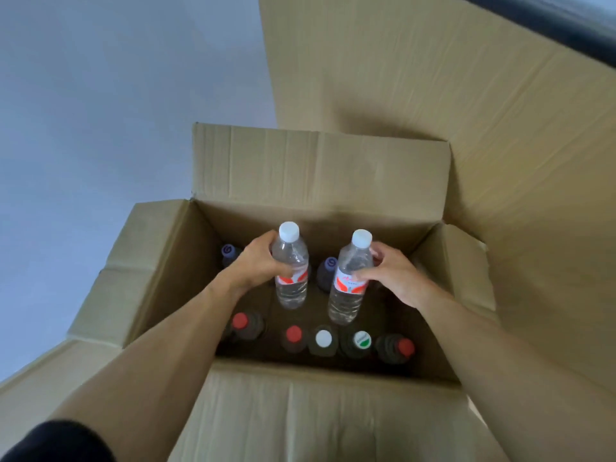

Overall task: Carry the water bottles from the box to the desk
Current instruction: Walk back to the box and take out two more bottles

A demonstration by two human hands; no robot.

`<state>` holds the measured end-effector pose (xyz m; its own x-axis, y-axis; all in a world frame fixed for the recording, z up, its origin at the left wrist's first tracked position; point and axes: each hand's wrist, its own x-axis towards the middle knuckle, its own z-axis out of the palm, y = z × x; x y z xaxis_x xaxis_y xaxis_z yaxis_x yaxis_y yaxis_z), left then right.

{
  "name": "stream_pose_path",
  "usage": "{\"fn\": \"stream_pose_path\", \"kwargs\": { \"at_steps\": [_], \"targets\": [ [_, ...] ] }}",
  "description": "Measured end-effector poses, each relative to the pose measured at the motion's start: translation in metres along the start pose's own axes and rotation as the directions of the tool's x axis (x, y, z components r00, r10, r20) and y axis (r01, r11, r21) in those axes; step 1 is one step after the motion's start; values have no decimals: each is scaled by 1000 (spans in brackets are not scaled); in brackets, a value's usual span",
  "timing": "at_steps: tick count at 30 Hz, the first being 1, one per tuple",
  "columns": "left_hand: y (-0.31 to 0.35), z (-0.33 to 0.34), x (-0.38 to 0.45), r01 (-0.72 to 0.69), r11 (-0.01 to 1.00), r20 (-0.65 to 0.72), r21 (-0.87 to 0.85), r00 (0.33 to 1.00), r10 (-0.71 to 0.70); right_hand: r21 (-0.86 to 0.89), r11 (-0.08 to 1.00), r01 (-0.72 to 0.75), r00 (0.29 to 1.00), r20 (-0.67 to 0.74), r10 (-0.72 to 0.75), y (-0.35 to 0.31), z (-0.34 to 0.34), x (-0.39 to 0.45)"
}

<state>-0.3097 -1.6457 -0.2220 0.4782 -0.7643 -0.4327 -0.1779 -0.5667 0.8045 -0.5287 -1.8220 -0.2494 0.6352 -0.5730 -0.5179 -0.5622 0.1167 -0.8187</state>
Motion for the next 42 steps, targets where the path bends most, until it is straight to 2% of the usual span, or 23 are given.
{"fn": "stream_pose_path", "kwargs": {
  "at_steps": [3,6,11,17,20,31,37,42],
  "targets": [
    [13,-9,-11,23,975,-20,-220,999,-28,236,972,-18,1000,21,13,-18,-6,-5],
    [28,-9,-20,14,924,-39,-383,999,-31,347,938,-17,998,63,-5,-36,-8,-10],
    [51,-6,-34,-19,873,-42,-487,999,-2,442,897,-4,998,62,-26,-58,0,-19],
    [61,0,-48,50,767,-44,-640,994,-101,564,826,-21,996,82,-31,-74,10,-34],
    [63,2,-56,48,732,-54,-680,992,-115,567,823,-33,991,123,-45,-83,17,-40],
    [54,0,-109,-13,738,-202,-675,965,-168,481,872,-95,959,278,-49,-111,51,-61],
    [44,-20,-144,-98,610,-315,-786,913,-258,510,853,-109,935,344,-86,-128,77,-70],
    [34,-45,-175,-141,545,-317,-826,916,-244,478,871,-113,921,379,-89,-148,110,-82]
  ]
}}
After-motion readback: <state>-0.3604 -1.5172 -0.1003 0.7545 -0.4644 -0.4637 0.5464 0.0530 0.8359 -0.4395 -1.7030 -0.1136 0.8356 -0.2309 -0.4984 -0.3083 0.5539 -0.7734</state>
